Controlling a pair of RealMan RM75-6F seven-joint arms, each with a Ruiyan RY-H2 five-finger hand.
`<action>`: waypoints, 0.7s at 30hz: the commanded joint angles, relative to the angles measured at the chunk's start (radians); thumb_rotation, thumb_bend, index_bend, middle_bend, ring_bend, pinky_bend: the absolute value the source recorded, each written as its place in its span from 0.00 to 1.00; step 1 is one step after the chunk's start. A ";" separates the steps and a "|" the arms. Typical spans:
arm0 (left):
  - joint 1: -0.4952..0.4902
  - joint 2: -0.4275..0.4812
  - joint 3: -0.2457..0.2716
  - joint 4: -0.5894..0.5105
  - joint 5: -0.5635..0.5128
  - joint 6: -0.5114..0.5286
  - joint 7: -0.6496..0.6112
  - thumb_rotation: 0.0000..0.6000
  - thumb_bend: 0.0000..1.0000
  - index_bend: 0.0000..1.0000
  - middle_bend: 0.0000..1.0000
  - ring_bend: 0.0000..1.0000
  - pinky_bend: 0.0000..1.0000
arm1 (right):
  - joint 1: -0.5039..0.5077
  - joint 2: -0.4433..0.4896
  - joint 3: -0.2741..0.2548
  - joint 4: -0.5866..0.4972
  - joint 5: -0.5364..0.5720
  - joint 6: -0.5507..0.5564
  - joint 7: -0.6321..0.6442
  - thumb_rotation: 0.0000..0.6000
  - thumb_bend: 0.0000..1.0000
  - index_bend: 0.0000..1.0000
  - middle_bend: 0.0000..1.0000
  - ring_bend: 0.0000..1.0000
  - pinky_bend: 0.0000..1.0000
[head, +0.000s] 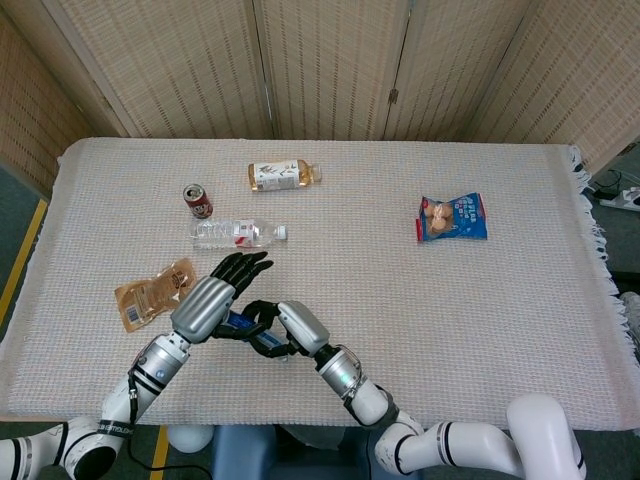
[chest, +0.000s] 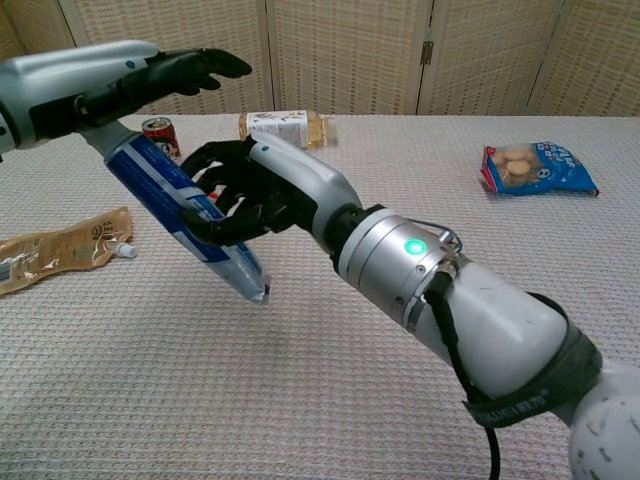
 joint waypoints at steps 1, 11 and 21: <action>-0.005 0.009 0.004 -0.007 -0.007 -0.013 -0.001 0.00 0.13 0.06 0.05 0.01 0.00 | 0.001 -0.002 0.002 0.003 -0.001 0.000 -0.007 1.00 0.95 0.83 0.74 0.73 0.49; -0.010 0.033 0.015 -0.021 -0.004 -0.038 -0.019 0.00 0.13 0.06 0.05 0.01 0.00 | 0.000 -0.011 0.006 0.023 -0.012 0.012 -0.015 1.00 0.96 0.83 0.75 0.73 0.49; -0.015 0.040 0.019 -0.025 -0.004 -0.050 -0.034 0.00 0.13 0.05 0.05 0.01 0.00 | 0.003 -0.022 0.010 0.037 -0.018 0.015 -0.004 1.00 0.96 0.83 0.75 0.73 0.49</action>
